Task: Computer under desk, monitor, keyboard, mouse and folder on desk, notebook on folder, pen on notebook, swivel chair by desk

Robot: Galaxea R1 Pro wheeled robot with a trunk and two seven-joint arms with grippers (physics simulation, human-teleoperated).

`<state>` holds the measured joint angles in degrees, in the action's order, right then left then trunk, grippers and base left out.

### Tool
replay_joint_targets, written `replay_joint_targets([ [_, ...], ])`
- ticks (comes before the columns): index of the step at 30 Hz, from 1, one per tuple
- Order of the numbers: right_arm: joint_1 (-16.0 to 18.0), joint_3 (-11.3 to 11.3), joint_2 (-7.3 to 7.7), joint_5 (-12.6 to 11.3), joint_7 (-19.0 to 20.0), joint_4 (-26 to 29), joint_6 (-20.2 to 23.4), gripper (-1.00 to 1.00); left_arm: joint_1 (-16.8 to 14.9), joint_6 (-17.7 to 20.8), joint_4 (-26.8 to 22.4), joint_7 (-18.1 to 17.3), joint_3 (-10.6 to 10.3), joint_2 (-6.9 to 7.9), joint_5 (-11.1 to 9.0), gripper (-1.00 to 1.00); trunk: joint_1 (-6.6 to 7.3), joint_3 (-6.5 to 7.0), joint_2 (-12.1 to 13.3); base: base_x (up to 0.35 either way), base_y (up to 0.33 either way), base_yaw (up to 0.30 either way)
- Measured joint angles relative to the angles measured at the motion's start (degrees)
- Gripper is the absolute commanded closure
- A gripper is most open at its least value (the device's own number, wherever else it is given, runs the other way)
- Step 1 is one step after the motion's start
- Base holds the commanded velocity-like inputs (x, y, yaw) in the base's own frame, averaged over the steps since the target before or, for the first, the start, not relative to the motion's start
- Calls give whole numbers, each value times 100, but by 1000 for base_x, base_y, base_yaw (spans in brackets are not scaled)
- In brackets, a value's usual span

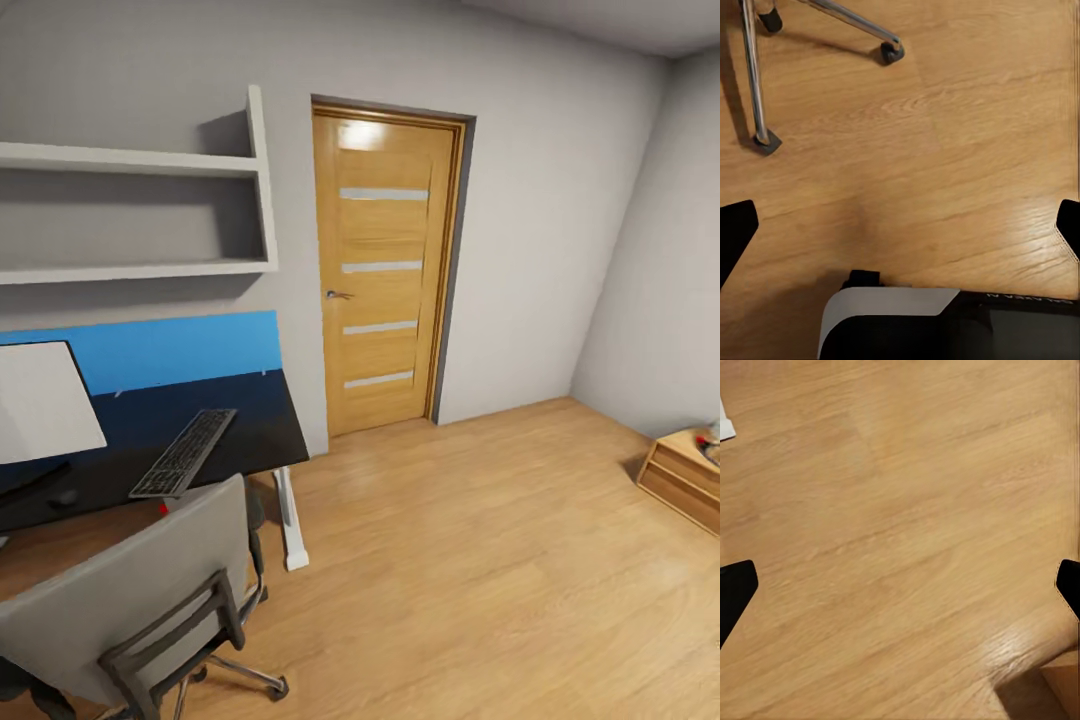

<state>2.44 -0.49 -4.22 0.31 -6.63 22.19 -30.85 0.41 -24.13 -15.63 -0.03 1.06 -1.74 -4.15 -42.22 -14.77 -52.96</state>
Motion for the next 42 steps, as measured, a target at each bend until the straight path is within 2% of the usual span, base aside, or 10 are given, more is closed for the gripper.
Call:
replay_joint_targets([
  [15, -2, 0, 2, 0, 0, 0, 0, -100, 2, -6, 0, 0, 5, 0, -1, -100, -1, 4, 0, 306, 0, -298],
  [37, -1, 0, 2, 8, 1, 1, 0, -100, 0, -9, 0, 1, 16, 0, -2, -100, -3, 62, 1, 13, 0, -298],
  [42, 1, 0, 1, 8, 0, -3, 0, -100, 4, -9, 2, 1, 16, 0, -2, -100, -1, 67, 0, 188, 0, -298],
])
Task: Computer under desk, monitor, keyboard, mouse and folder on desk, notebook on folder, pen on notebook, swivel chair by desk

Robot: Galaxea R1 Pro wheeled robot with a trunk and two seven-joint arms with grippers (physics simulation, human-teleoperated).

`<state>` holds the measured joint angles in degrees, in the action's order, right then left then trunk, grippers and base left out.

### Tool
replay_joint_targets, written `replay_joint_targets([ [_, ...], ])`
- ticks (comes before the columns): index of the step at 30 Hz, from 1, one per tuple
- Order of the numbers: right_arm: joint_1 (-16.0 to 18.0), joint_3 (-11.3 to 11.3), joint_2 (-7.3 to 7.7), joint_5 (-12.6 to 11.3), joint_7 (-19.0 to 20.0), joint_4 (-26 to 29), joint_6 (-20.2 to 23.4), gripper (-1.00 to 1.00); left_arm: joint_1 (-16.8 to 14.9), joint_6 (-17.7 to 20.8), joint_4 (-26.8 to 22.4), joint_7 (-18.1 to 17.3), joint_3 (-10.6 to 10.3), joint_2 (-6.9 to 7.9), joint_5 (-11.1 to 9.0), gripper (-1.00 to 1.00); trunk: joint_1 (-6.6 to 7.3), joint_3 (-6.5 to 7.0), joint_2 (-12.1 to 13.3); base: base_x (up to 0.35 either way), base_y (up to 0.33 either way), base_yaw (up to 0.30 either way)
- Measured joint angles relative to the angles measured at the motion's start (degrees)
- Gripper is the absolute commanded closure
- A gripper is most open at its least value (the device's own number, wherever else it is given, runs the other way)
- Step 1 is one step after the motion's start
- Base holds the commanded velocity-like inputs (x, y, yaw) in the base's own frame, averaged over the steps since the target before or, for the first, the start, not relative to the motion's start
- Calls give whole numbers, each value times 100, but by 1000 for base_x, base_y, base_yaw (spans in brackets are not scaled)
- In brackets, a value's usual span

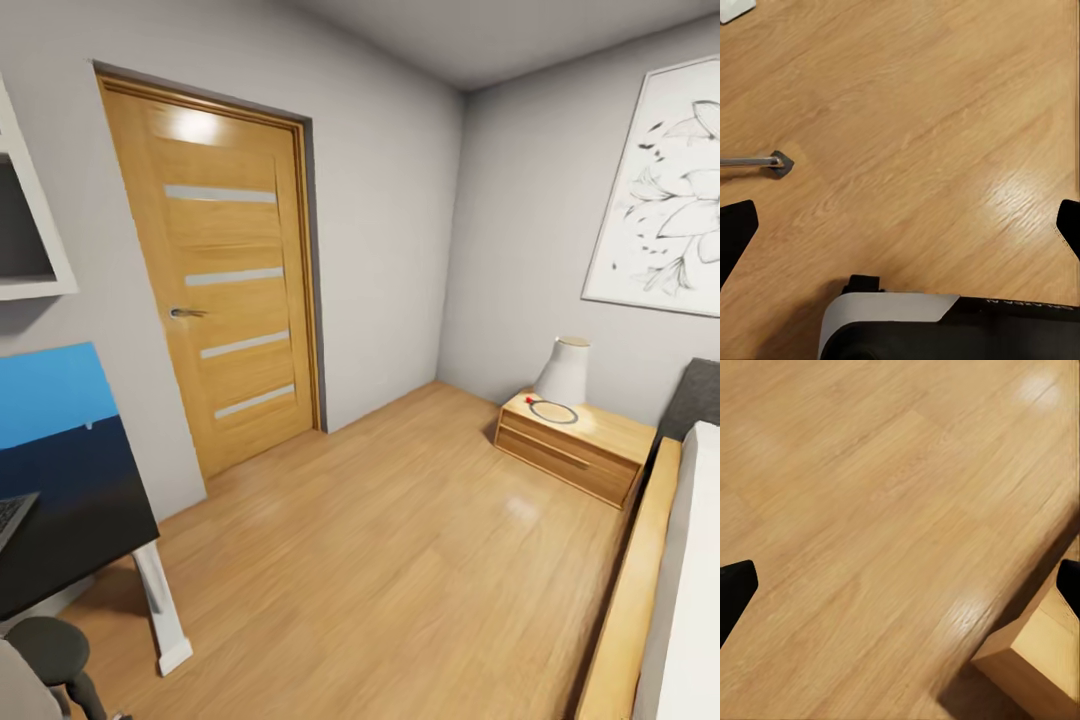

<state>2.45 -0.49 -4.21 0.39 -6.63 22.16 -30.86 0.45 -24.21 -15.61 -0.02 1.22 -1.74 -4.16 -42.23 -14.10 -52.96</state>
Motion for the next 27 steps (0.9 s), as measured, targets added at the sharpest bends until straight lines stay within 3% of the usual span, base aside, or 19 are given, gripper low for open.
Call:
replay_joint_targets([
  [10, -1, 0, -5, 0, 1, -4, -1, -100, 0, 0, -3, 0, -6, 0, 0, -100, 1, -28, 0, 299, 1, -222],
  [27, 0, 6, -7, 0, 2, -2, -1, -100, 0, 0, -4, 1, 0, 9, -10, -100, 1, -43, 0, 286, 176, -7],
])
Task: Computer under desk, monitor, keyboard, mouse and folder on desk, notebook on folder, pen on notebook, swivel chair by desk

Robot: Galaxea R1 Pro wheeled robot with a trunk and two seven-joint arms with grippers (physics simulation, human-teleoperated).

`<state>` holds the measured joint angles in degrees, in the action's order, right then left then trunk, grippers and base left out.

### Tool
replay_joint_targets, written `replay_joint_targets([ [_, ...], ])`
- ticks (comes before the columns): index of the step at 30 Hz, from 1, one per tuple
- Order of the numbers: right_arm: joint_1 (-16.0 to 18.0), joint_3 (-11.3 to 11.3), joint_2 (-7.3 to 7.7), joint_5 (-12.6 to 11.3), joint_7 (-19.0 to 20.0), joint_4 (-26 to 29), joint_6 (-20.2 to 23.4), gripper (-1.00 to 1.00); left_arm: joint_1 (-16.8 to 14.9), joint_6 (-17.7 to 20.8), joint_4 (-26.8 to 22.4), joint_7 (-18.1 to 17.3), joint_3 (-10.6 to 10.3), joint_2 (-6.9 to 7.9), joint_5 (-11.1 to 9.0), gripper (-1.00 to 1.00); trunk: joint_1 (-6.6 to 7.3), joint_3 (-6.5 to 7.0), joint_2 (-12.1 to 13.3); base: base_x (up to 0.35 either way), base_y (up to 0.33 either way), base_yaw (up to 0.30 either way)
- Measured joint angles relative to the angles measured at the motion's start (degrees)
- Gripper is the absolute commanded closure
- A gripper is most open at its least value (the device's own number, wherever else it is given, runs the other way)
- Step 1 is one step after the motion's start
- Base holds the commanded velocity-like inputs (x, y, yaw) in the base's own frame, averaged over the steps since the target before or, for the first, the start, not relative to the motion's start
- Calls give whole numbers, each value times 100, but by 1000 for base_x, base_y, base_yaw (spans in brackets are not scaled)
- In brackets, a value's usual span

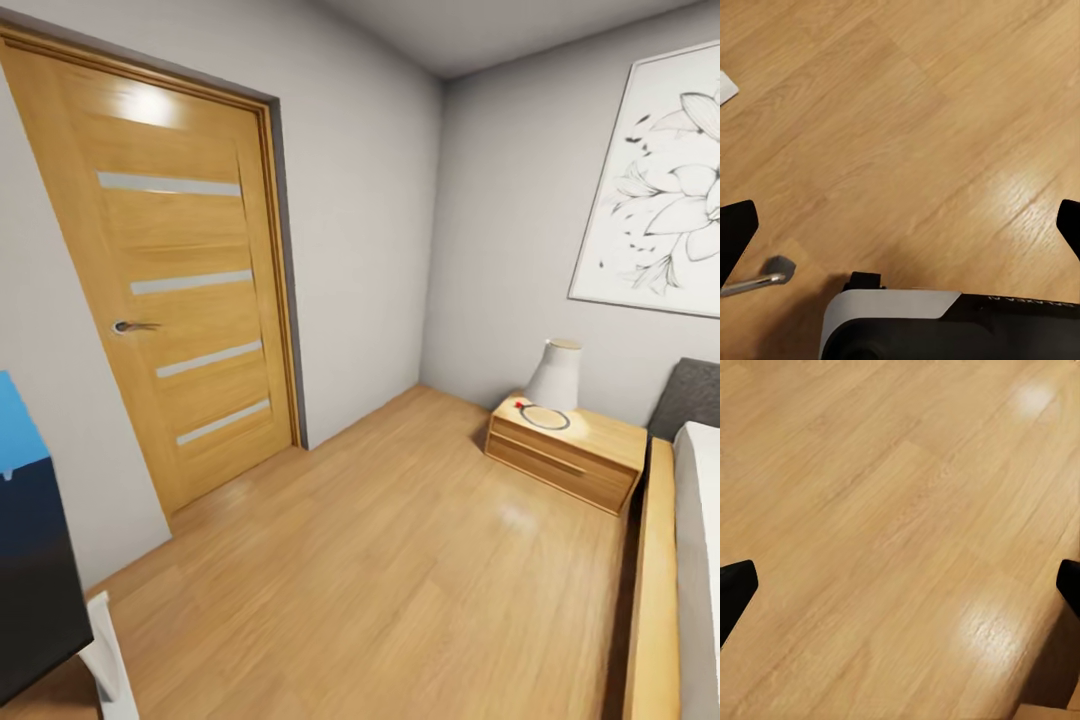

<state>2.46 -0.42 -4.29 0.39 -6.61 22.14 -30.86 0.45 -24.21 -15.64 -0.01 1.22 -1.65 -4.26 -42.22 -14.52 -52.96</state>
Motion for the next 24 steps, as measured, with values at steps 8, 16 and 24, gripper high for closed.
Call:
replay_joint_targets([
  [8, -3, 2, 2, 0, 0, 4, 0, -100, -2, 0, 0, -1, -1, -5, 1, -100, 0, 0, 0, 318, 19, 0],
  [16, 0, 2, 3, 1, 0, 4, 0, -100, 0, 0, 0, -1, -2, -5, 2, -100, 0, 0, 0, 322, 1, 0],
  [24, 0, 7, 8, 7, 8, 4, 0, -100, 1, 0, 1, -1, -1, -3, 7, -100, 0, 0, 0, 322, 0, 0],
])
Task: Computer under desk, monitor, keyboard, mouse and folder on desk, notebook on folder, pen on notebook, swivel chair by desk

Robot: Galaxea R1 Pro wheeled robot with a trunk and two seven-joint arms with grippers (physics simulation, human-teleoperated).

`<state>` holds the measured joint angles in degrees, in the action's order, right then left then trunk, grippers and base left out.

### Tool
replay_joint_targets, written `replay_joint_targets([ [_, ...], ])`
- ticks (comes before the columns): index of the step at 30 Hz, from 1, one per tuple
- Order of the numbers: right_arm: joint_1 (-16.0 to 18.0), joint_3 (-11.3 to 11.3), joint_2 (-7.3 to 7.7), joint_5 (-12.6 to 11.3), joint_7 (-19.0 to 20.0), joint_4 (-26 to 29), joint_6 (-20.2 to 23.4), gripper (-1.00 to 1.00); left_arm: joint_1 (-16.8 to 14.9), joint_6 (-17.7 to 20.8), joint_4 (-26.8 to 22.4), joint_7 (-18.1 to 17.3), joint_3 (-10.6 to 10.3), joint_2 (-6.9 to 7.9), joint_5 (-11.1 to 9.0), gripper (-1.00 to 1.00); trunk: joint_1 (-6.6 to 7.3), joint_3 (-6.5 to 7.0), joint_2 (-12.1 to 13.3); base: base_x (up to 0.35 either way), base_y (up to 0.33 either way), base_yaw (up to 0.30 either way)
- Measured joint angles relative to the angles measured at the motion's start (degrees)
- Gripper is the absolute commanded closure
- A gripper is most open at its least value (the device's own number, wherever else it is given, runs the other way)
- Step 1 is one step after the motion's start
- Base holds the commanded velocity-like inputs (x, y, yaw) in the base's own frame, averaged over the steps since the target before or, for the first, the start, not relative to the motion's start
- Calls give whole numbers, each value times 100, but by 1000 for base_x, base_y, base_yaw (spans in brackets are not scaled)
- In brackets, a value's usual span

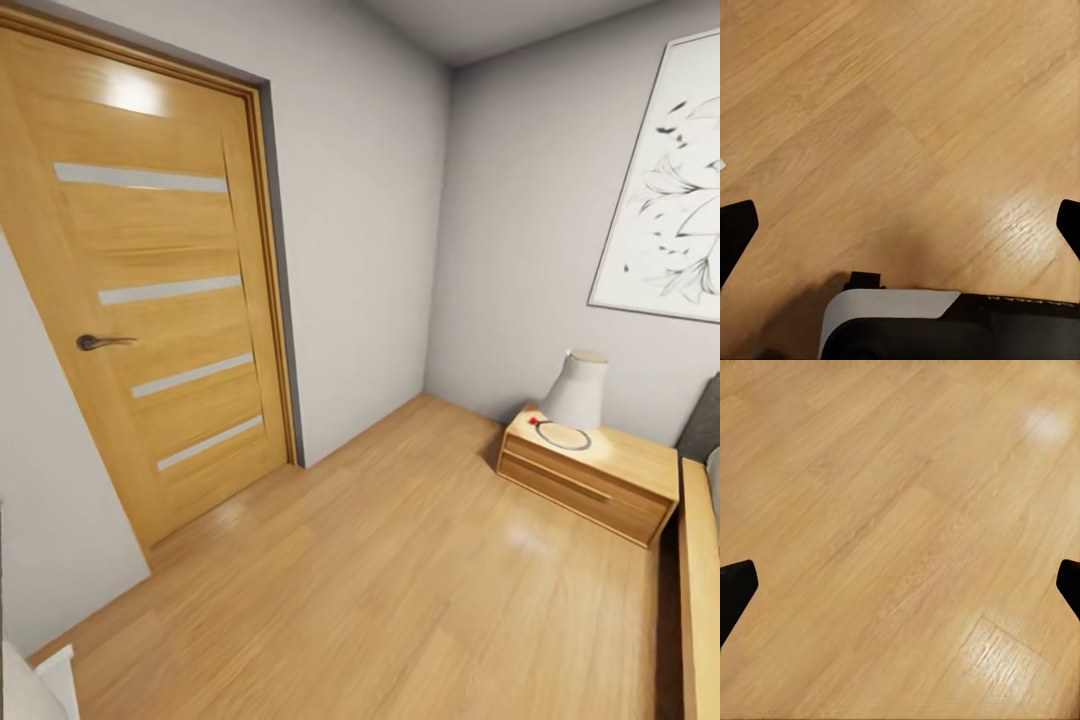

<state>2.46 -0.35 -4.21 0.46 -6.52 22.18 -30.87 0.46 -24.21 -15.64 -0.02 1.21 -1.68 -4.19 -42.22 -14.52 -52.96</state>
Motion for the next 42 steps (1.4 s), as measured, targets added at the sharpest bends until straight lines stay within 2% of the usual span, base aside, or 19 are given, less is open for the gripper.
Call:
replay_joint_targets([
  [11, -1, 4, 12, 8, 2, 0, 0, -100, 0, 0, 0, 0, 0, 3, 2, -100, 0, 0, 0, 322, 0, 0],
  [17, -1, 10, 77, 15, 2, -9, 0, -100, -2, 0, 1, 0, 1, 3, 2, -100, 0, 0, 0, 322, 0, 0],
  [27, 3, 10, 63, 2, 9, -16, 8, -100, -3, 0, 1, 0, 0, 3, 2, -100, 0, 0, 0, 322, -2, 1],
  [42, 4, 10, 53, 1, -14, -102, 0, -100, -2, 1, 1, -1, -7, 4, 2, -100, 0, 0, 0, 322, -107, 253],
])
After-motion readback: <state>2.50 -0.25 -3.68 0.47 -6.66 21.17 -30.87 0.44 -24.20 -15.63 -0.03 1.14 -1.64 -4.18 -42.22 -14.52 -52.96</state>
